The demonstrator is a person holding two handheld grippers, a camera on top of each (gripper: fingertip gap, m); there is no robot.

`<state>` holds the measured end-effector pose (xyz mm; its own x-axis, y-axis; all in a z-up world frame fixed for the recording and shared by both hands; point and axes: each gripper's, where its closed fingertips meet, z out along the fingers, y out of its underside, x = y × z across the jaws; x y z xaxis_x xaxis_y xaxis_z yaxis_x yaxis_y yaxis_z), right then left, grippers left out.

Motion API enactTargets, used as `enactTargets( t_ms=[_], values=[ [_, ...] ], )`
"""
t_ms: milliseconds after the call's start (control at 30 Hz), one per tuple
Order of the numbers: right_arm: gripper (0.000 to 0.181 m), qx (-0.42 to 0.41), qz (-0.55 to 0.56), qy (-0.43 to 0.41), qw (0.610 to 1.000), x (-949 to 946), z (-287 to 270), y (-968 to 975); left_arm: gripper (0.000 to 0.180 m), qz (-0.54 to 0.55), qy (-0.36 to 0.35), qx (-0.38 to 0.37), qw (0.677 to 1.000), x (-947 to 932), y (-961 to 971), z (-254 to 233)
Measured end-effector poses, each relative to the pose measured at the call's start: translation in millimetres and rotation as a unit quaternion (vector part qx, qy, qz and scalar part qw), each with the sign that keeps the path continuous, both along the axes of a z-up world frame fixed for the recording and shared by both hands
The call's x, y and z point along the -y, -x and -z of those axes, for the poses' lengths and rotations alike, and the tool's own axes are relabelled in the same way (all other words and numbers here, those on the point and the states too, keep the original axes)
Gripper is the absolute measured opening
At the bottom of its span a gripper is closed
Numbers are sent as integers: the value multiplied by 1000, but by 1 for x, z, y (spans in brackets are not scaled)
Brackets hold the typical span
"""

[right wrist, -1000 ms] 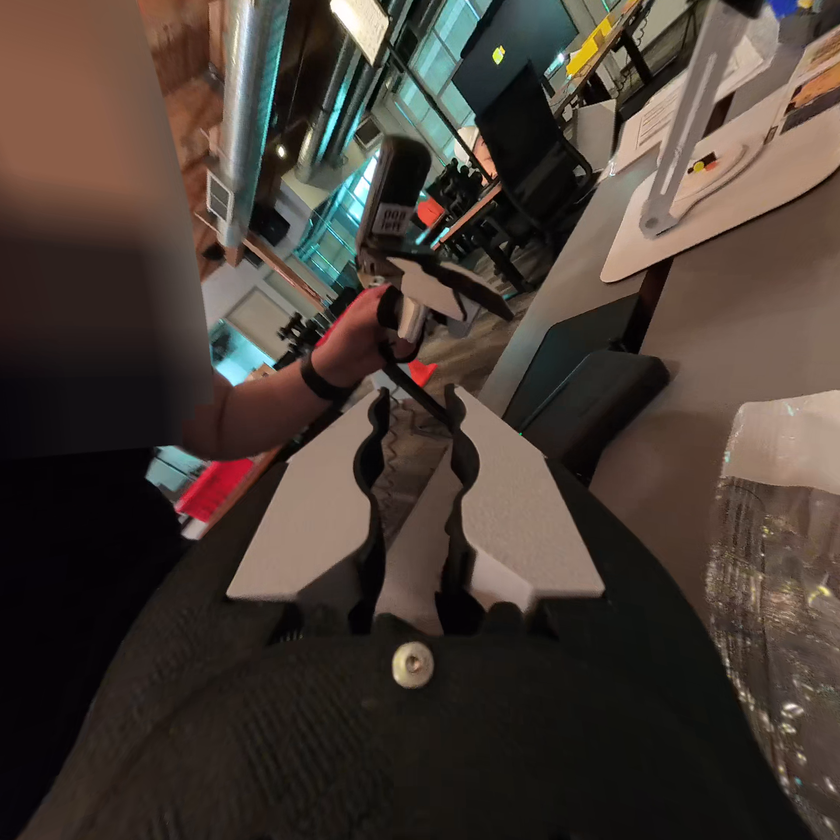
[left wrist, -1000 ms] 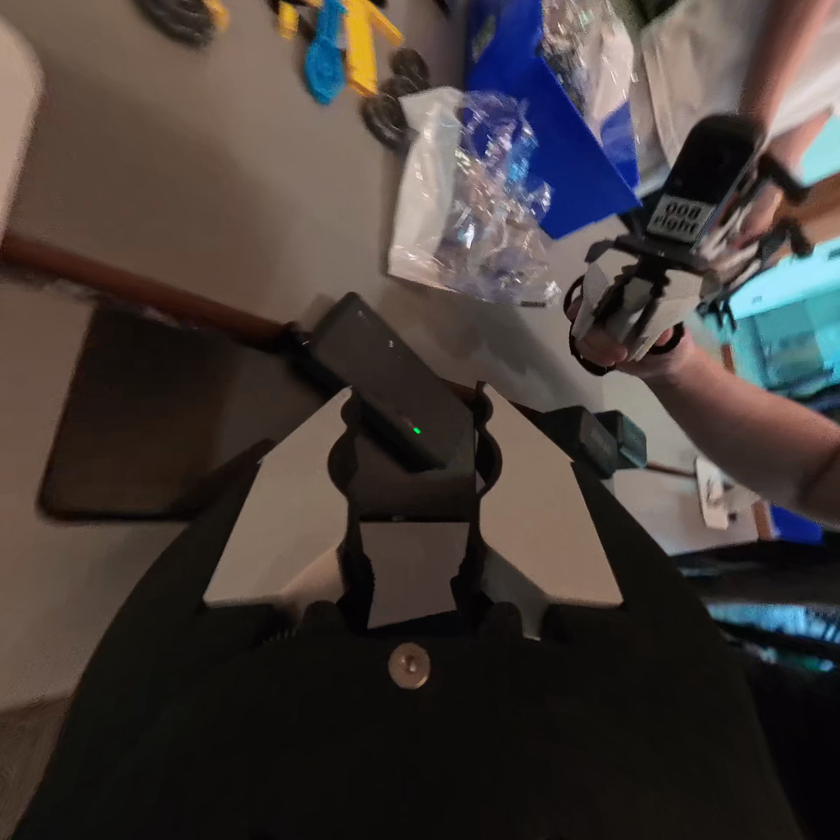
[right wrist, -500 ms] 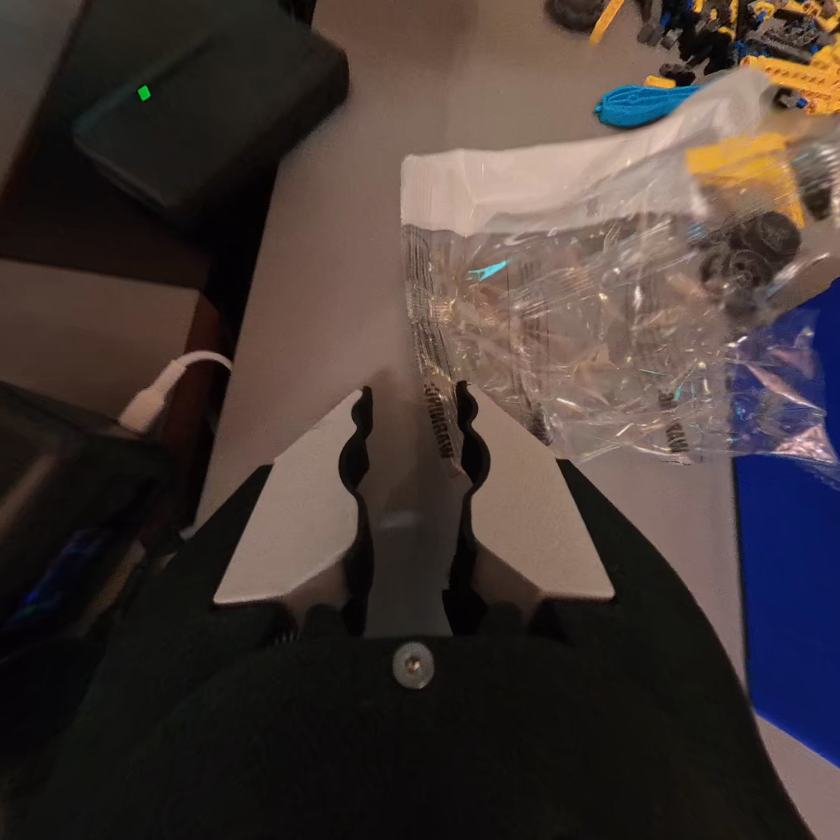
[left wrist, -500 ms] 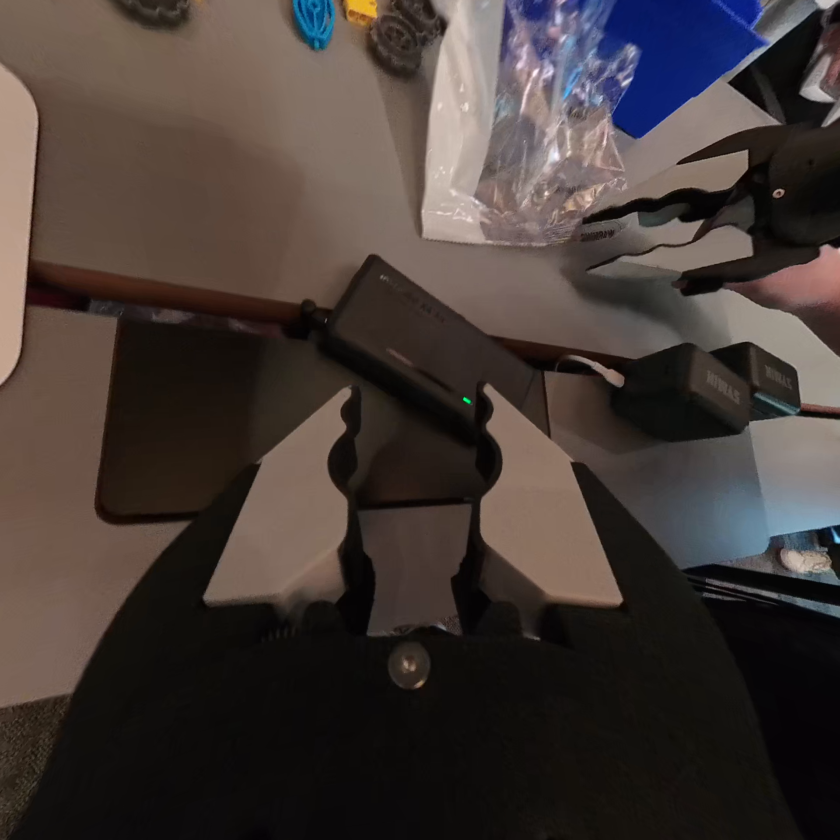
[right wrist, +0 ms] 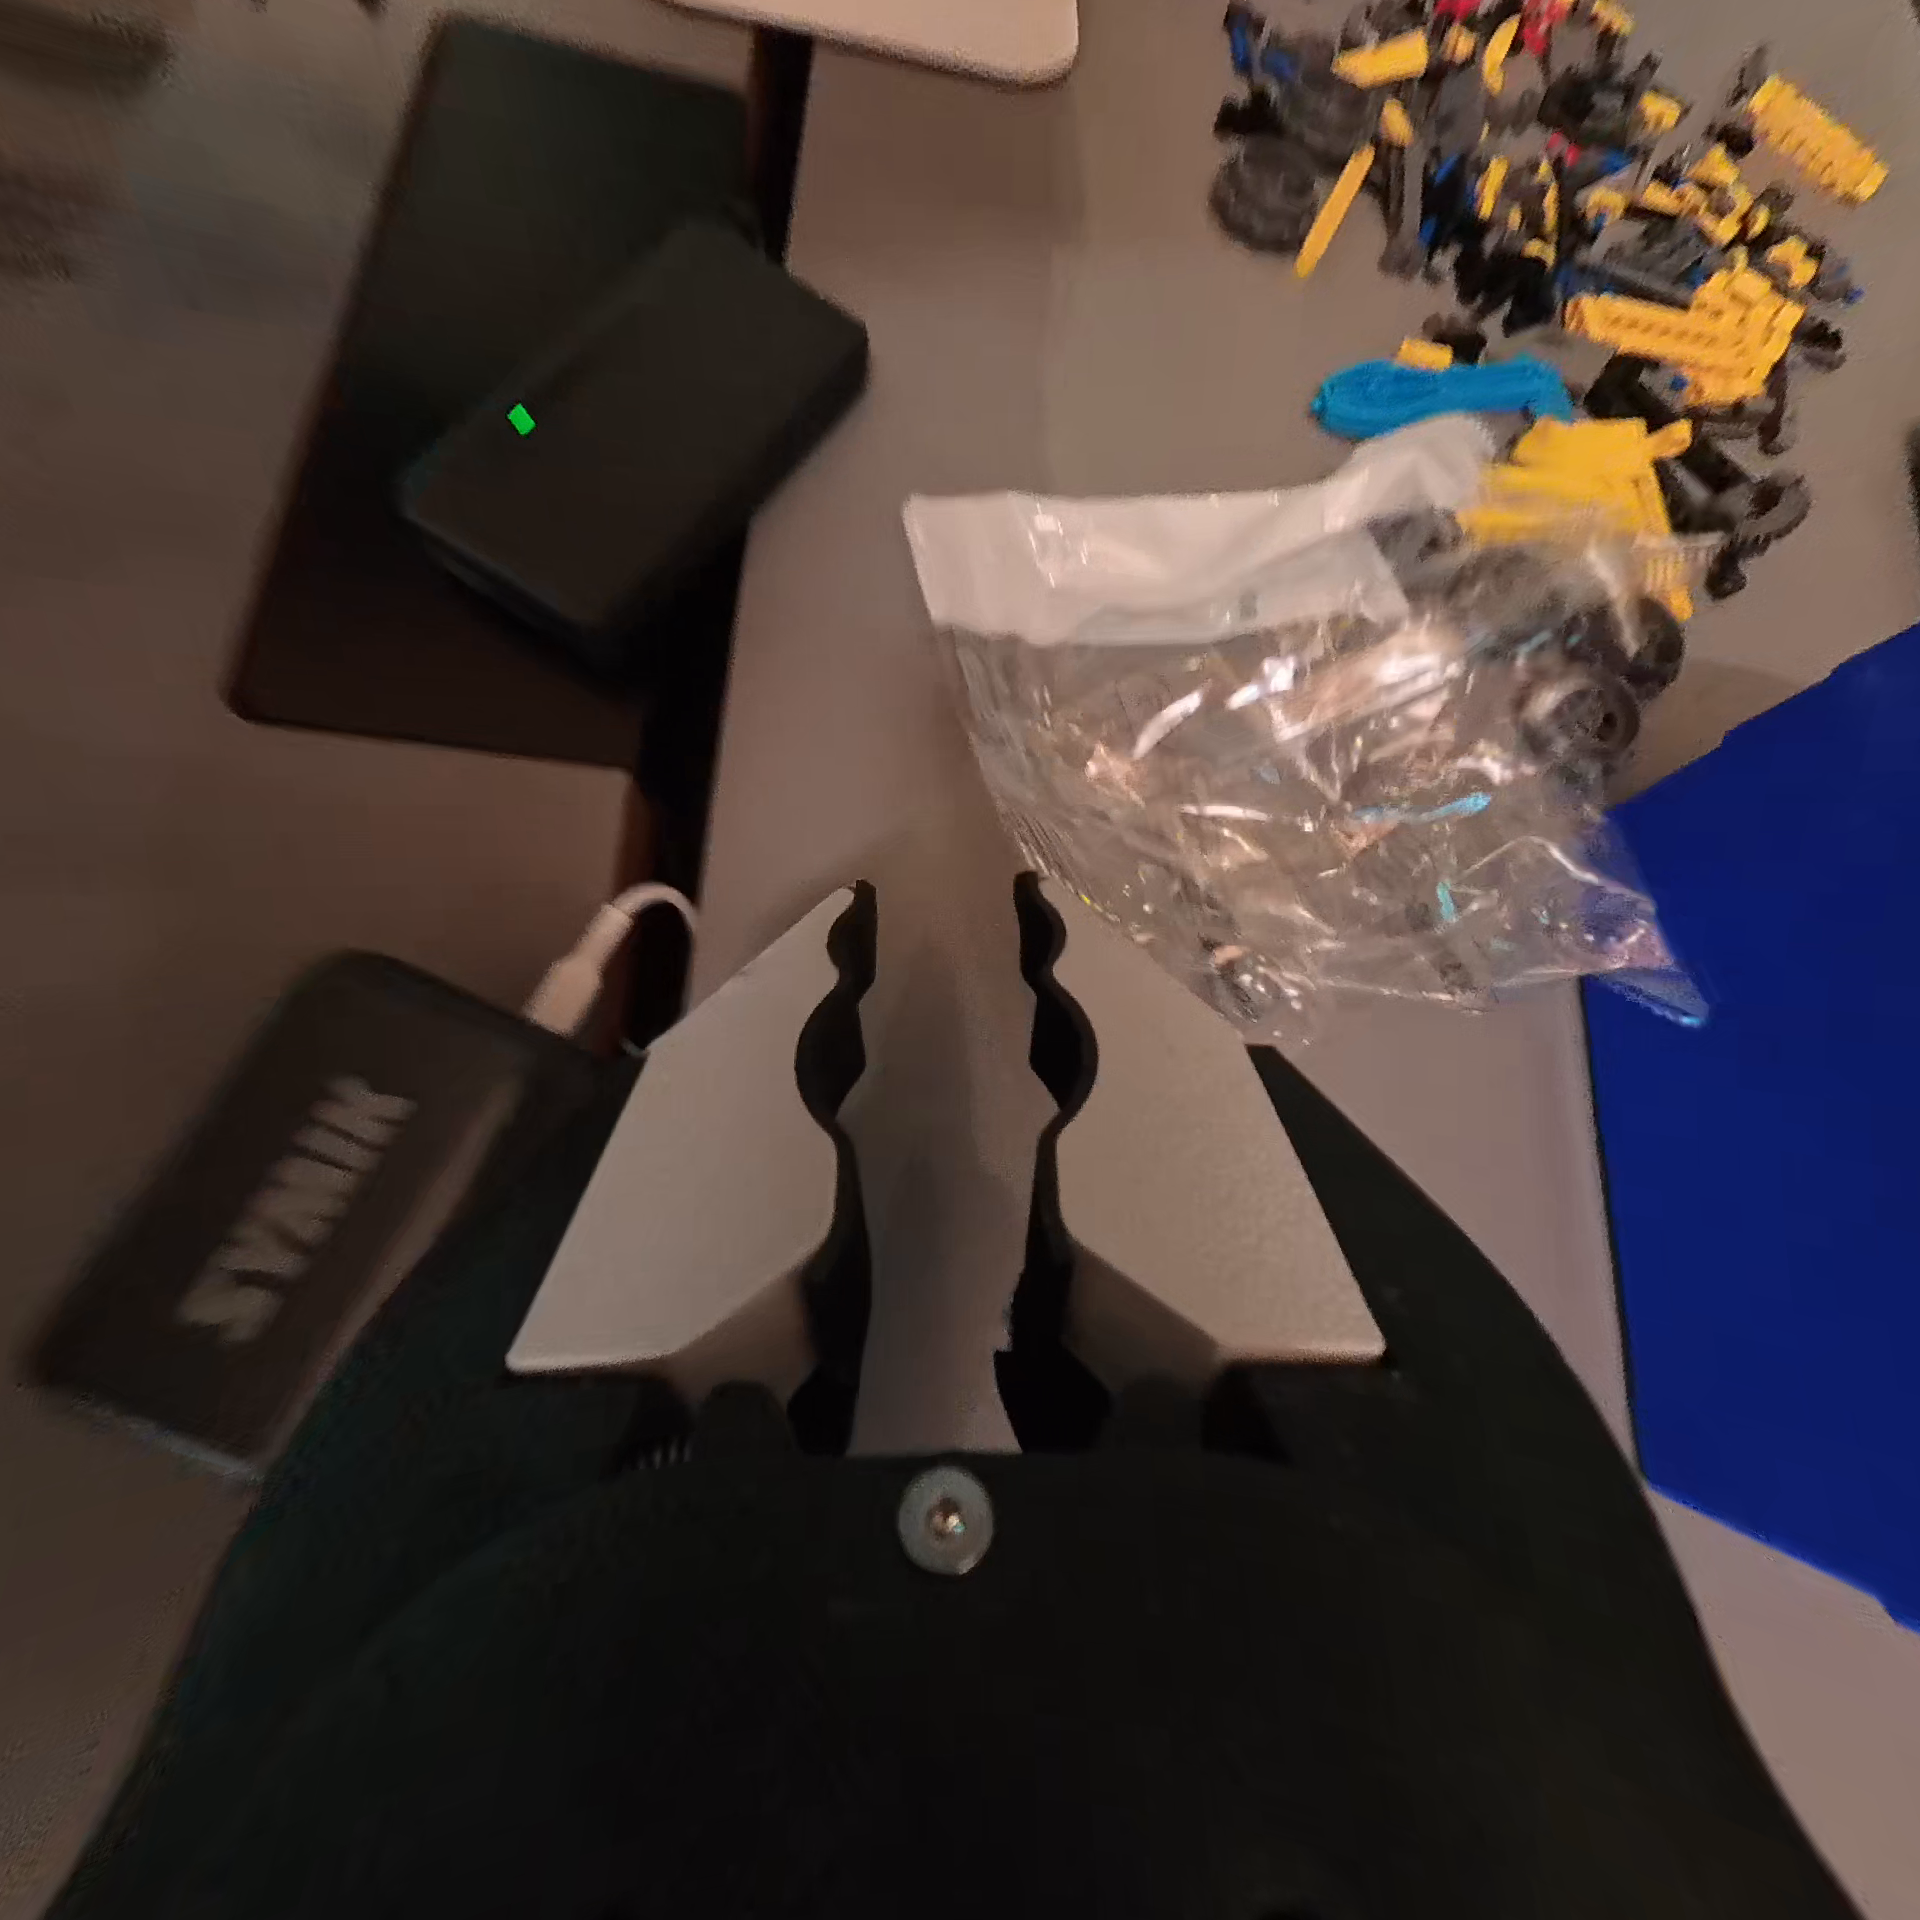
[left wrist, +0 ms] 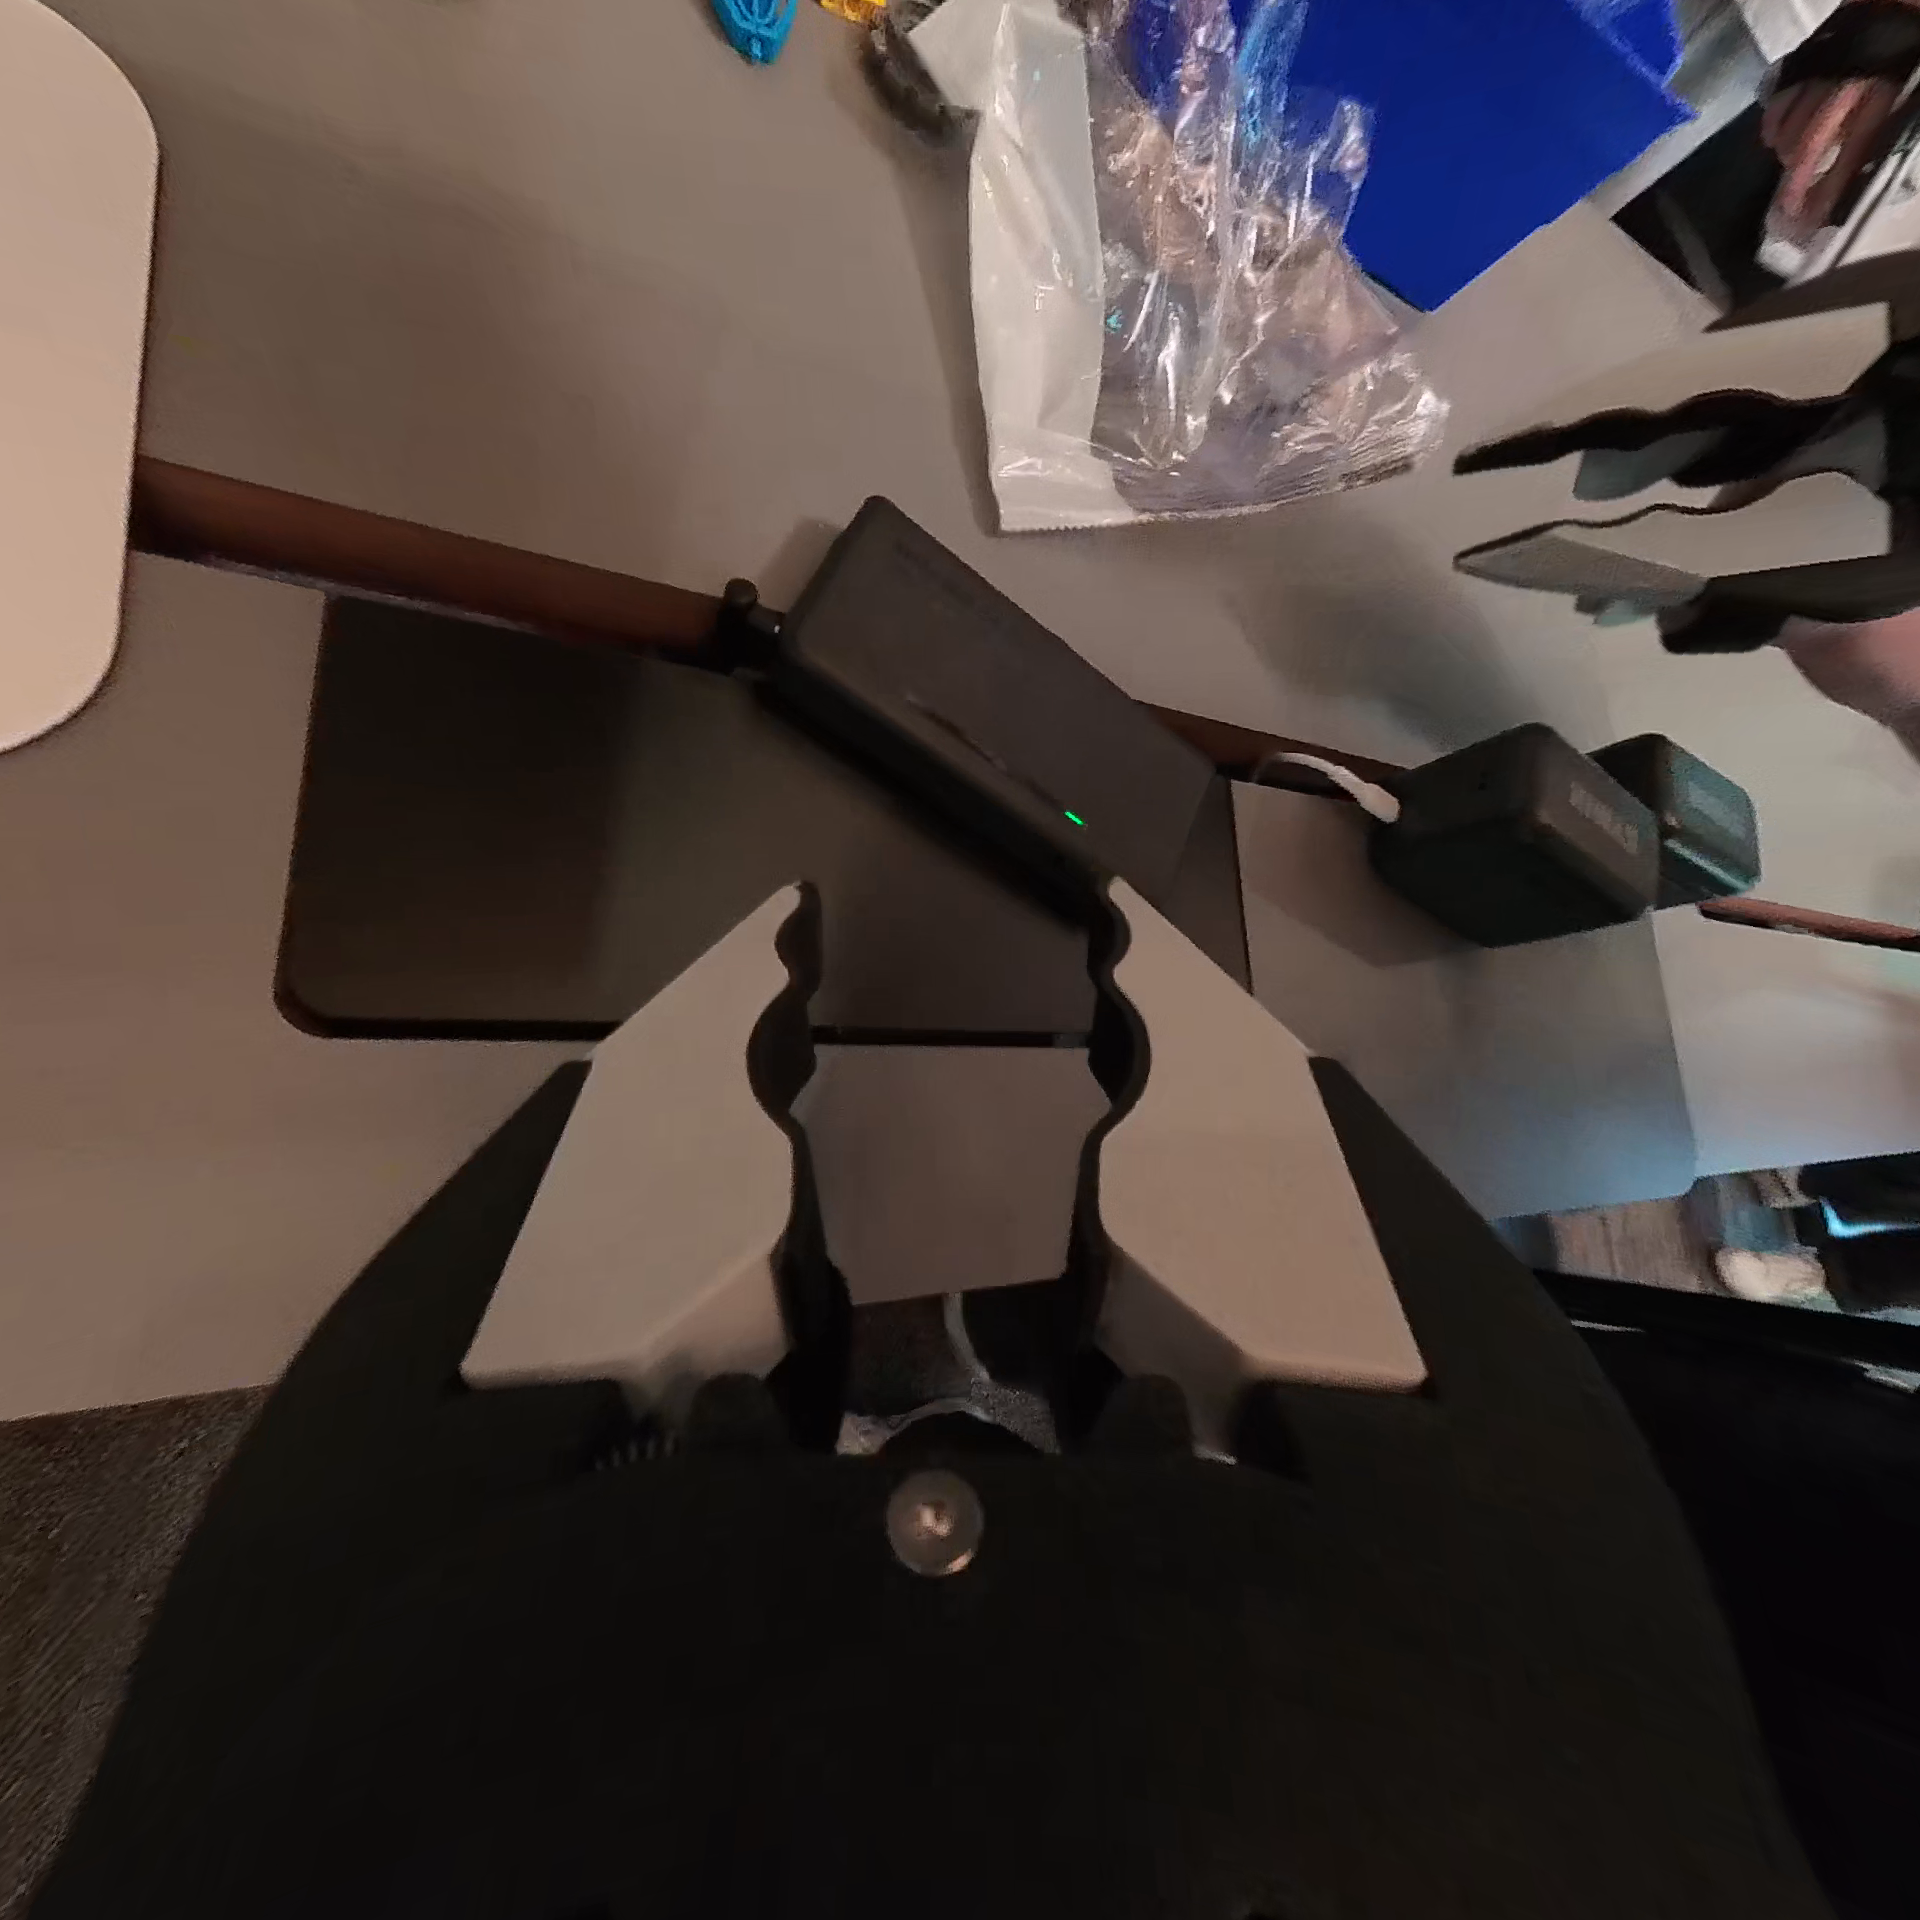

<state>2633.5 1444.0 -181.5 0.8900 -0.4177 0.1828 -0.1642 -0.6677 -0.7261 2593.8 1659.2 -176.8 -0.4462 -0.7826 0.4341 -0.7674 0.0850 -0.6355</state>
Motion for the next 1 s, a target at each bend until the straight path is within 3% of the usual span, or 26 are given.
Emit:
enactTargets(
  t_ms=[133, 433, 667, 1000],
  values=[
    [27, -28, 13, -72, 997, -27, -35, 23, 50, 6, 26, -1, 1000, -2, 12, -1],
    [28, -72, 48, -114, 990, -63, -52, 41, 50, 24, 36, -1, 999, -3, 26, 1],
    [33, -209, 98, -171, 958, -92, -38, 46, 50, 23, 48, -5, 999, -9, 35, 0],
    [41, -268, 182, -155, 933, -118, 1, 48, 51, 10, 72, -3, 997, -23, 52, -8]
  ],
)
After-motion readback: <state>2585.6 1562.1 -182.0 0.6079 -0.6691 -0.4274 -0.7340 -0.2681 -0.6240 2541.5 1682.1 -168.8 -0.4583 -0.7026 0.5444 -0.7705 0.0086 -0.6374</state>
